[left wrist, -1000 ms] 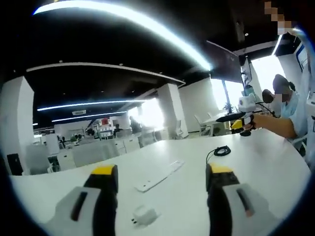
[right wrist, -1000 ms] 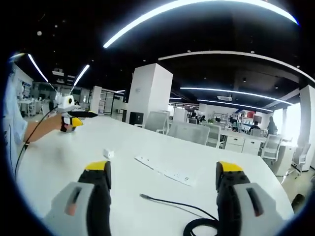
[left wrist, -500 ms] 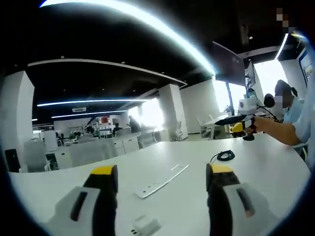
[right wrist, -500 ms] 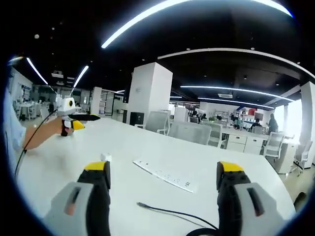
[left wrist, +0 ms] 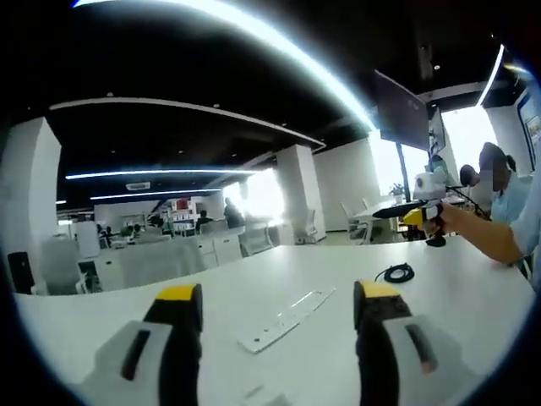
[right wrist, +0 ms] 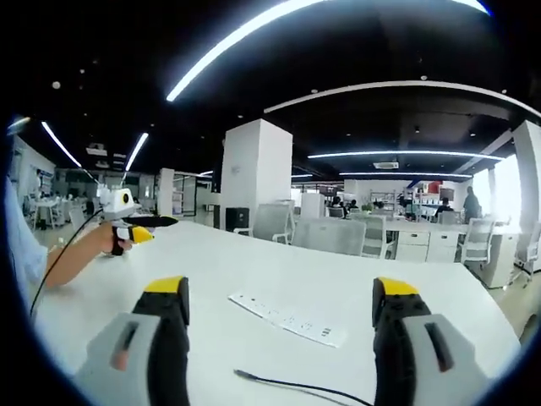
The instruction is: Plug the desk Type‑C cable into the charger adapter.
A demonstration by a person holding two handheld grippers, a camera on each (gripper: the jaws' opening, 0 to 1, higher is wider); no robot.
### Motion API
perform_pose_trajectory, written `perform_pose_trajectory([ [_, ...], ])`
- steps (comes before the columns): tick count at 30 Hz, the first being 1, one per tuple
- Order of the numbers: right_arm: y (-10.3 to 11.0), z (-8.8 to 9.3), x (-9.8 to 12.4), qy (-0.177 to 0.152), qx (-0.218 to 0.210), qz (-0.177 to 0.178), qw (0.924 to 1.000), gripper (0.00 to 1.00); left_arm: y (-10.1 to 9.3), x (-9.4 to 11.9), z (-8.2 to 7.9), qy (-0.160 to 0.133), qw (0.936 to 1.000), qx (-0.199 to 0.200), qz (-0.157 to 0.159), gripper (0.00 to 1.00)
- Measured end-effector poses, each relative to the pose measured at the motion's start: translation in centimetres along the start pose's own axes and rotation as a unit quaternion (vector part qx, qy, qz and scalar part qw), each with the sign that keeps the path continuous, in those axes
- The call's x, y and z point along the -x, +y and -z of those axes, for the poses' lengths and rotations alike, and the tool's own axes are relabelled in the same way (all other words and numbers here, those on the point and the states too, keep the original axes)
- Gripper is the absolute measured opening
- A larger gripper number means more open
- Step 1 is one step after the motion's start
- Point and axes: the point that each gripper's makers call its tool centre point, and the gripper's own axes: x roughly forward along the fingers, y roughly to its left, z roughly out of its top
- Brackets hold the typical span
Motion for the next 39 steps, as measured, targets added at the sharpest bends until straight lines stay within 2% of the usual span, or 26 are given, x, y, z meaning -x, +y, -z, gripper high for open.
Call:
perform_pose_trajectory([
  [5, -0.3, 0.0, -0.6, 0.000, -0.007, -0.010, 0.9999, 0.91, 1.1, -0.3, 0.9, 0.005, 0.9999, -0.007, -0.008, 0.74],
  [10, -0.6, 1.8, -1.2, 0.024, 0.004, -0.013, 0.9996, 0.90, 1.0, -0.6, 1.9, 0.027, 0.9992, -0.031, 0.005, 0.75],
  [14, -0.6, 2.9, -1.7, 0.042, 0.009, -0.015, 0.9990, 0.91, 1.6, -0.8, 2.7, 0.032, 0.9990, -0.032, -0.002, 0.75],
  [17, -0.8, 3.7, -1.9, 0.052, 0.014, -0.018, 0.9984, 0.91, 2.0, -1.0, 4.1, 0.049, 0.9982, -0.033, -0.005, 0.74],
  [21, -1.4, 4.3, -1.8, 0.054, 0.004, -0.014, 0.9984, 0.91, 3.1, -1.0, 7.2, 0.088, 0.9950, -0.043, -0.017, 0.74],
  [24, -1.8, 4.6, -1.9, 0.050, -0.007, -0.014, 0.9986, 0.90, 3.6, -1.0, 8.1, 0.099, 0.9941, -0.038, -0.020, 0.74],
  [30, -1.6, 4.4, -2.1, 0.047, -0.008, -0.015, 0.9988, 0.90, 3.6, -0.9, 7.5, 0.086, 0.9956, -0.031, -0.020, 0.73],
  [34, -1.4, 4.7, -2.8, 0.050, -0.006, -0.021, 0.9985, 0.89, 4.3, -0.6, 7.8, 0.087, 0.9956, -0.024, -0.026, 0.74],
  [39, -0.5, 6.7, -3.5, 0.090, 0.000, -0.056, 0.9944, 0.90, 4.8, -0.4, 8.3, 0.090, 0.9952, -0.020, -0.033, 0.74],
])
